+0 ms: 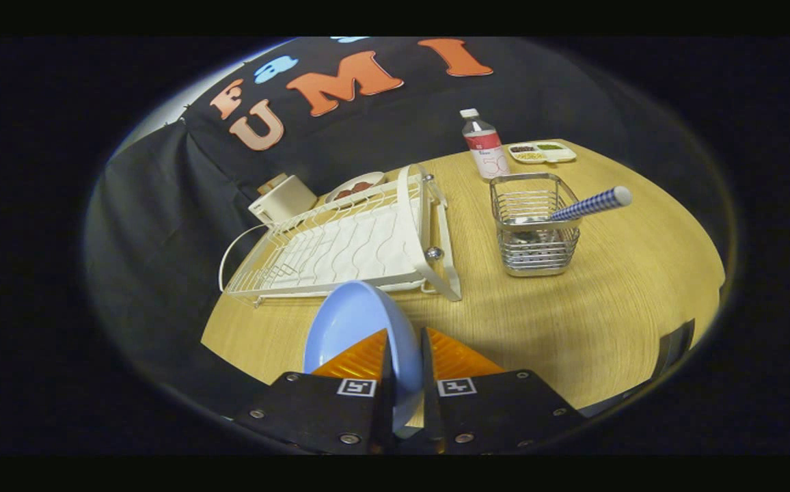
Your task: Take the plate from the dish rack, then take the spoon from the basket and place it into the plate.
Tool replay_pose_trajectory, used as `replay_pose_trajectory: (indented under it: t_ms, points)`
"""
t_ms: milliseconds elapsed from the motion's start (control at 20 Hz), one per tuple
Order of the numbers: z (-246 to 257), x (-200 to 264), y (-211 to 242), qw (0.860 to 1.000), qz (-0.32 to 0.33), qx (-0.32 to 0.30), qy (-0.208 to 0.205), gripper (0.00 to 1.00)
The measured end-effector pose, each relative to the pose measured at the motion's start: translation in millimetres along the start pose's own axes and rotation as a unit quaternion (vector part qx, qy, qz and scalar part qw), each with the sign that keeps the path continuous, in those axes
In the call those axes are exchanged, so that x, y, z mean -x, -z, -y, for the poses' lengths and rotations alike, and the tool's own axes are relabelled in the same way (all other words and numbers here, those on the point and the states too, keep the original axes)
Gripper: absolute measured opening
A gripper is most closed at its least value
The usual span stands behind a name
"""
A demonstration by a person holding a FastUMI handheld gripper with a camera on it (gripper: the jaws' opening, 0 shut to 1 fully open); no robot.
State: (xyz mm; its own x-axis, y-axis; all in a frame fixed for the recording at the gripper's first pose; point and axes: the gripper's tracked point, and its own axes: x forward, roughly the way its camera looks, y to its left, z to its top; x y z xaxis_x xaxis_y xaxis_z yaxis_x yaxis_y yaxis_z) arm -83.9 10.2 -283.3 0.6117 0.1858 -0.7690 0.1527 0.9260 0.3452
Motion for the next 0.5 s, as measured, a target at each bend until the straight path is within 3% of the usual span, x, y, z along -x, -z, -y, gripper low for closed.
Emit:
replay_pose_trajectory:
  t_ms: [200, 400, 500]
  points:
    - [27.4, -7.3, -5.9, 0.997, 0.049, 0.016, 0.054, 0.2]
    - [35.1, 2.2, -29.4, 0.992, 0.108, 0.024, 0.054, 0.17]
    - [50.9, 14.1, -48.2, 0.984, 0.156, 0.037, 0.076, 0.31]
